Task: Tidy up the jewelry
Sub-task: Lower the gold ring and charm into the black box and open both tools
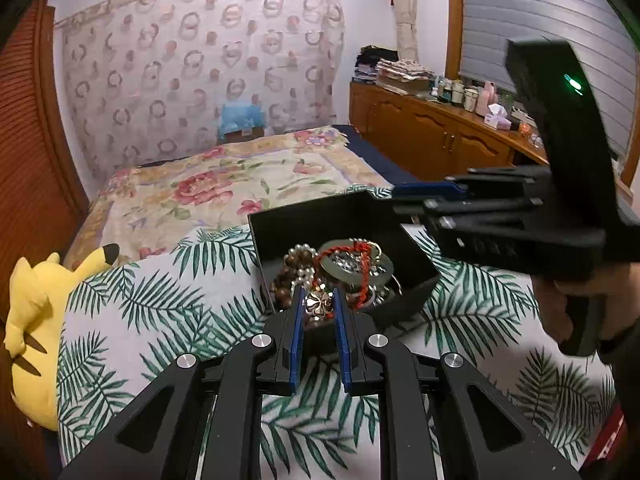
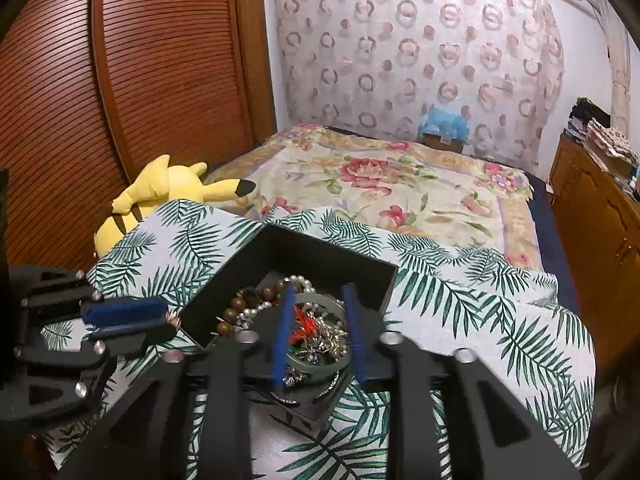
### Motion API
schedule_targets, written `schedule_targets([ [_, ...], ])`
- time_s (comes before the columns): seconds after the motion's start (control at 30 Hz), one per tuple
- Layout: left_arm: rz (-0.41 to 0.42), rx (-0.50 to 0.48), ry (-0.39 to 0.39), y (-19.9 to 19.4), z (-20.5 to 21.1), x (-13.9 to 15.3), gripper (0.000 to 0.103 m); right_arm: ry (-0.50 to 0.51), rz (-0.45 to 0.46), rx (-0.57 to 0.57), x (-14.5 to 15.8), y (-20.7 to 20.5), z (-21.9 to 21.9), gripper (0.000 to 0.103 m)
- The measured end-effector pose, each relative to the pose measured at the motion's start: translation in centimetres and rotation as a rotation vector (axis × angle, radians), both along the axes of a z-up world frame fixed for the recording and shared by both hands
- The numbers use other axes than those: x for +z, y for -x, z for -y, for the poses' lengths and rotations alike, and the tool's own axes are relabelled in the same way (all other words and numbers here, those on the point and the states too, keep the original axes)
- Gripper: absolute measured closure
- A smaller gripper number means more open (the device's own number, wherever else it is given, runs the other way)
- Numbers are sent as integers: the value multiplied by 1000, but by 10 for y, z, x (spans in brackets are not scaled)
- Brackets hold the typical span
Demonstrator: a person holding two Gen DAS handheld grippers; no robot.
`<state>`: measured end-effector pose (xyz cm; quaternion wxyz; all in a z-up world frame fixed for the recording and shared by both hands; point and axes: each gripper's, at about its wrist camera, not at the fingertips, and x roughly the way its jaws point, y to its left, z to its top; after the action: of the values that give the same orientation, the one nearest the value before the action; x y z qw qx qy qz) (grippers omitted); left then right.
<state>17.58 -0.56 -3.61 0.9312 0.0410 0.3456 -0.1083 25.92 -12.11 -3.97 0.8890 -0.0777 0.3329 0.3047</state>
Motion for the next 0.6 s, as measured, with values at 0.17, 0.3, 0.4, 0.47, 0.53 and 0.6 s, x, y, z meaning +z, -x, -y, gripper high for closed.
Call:
schedule_targets([
  [0.17,-1,27,8,-16,0,-2,90,-5,-6,-30,-2,1,8,70],
  [0.3,-8,43,6,-26,5,-5,89,-22,-4,-64,-5,10,24,70],
  [0.4,-15,58,16,-30,6,-9,84,-36,2,-80,-5,19,35,70],
  [0.47,-15,65,21,-29,7,-10,71,-37,11,-86,-6,26,40,70],
  [0.53,-14,68,20,-25,8,-11,66,-38,21,-96,-5,33,44,70],
  [0.6,-14,71,17,-21,8,-11,59,-46,30,-110,-5,42,49,70],
])
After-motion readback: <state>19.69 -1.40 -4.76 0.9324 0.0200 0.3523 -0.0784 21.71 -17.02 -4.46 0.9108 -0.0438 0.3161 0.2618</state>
